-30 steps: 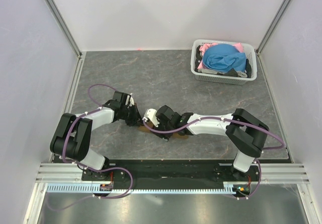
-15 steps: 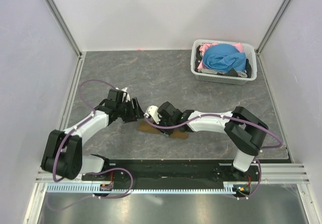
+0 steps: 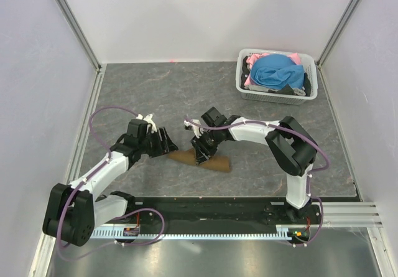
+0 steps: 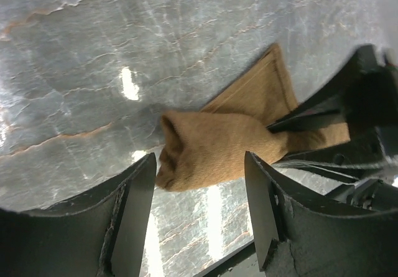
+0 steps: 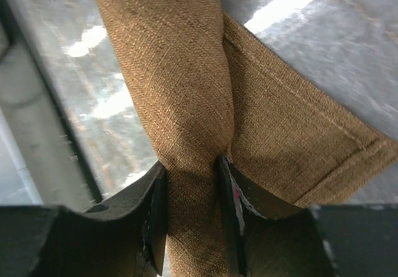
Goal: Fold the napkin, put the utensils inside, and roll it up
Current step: Roll the napkin with the utensil
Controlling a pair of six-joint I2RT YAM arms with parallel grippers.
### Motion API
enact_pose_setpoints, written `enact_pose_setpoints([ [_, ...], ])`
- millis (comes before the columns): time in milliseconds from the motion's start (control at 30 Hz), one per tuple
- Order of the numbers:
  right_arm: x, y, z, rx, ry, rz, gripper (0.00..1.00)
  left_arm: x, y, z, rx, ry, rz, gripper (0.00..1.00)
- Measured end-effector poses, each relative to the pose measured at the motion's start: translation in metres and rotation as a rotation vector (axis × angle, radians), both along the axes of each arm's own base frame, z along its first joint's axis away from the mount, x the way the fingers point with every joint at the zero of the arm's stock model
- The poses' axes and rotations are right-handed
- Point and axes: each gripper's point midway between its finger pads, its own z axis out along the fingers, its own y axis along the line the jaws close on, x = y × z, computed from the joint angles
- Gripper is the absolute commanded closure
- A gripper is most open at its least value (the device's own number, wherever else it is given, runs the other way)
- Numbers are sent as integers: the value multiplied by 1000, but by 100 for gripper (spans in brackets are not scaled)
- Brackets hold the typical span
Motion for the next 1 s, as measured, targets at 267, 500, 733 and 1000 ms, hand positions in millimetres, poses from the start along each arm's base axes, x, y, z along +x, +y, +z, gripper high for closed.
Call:
enact_pose_setpoints([
  [267, -9, 2, 0, 54, 235, -17, 58, 4, -8, 0, -31, -25, -29, 48],
  [500, -9, 1, -1, 71, 354, -52, 58, -3, -11, -17, -37, 16, -48, 62],
  [733, -9, 1, -1, 65, 372, -64, 52, -6, -15, -31, -50, 50, -60, 98],
  [1000, -2, -1, 9, 40, 310, -96, 35, -7, -15, -41, -36, 108, -62, 98],
])
